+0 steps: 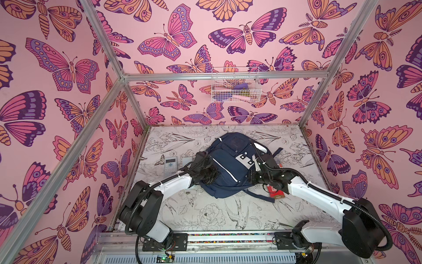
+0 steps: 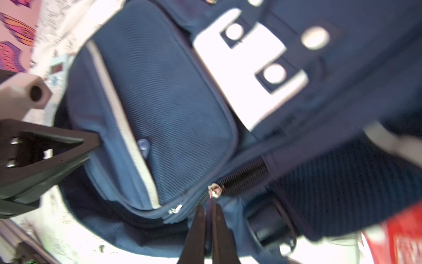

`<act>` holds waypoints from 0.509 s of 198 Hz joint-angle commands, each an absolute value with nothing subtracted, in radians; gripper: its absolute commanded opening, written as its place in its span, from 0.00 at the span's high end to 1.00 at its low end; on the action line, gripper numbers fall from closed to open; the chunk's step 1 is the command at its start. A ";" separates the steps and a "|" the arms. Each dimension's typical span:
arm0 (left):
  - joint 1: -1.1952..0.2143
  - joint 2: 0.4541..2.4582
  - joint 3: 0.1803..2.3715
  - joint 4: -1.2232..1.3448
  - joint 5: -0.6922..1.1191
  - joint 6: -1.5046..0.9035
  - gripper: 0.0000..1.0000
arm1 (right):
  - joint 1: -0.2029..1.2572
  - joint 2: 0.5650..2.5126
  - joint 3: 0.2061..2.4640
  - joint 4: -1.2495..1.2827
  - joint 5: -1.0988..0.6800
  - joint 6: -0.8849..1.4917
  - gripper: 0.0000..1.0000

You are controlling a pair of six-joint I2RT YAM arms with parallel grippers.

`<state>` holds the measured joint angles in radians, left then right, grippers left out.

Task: Pack books, pencil case, and school supplies into a backpack
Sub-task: Unzip the student bag at the center of the table.

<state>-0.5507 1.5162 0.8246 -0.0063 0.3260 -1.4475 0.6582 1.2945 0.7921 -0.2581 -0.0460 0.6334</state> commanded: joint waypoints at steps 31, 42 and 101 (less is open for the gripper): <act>-0.557 1.461 0.799 0.150 0.238 -1.541 1.00 | 0.834 1.412 0.939 -0.241 -0.080 0.731 1.00; -0.557 1.457 0.798 0.150 0.233 -1.542 1.00 | 0.847 1.422 0.947 -0.303 -0.057 0.730 1.00; -0.556 1.464 0.790 0.149 0.214 -1.539 1.00 | 0.913 1.448 0.877 -0.075 -0.247 0.837 1.00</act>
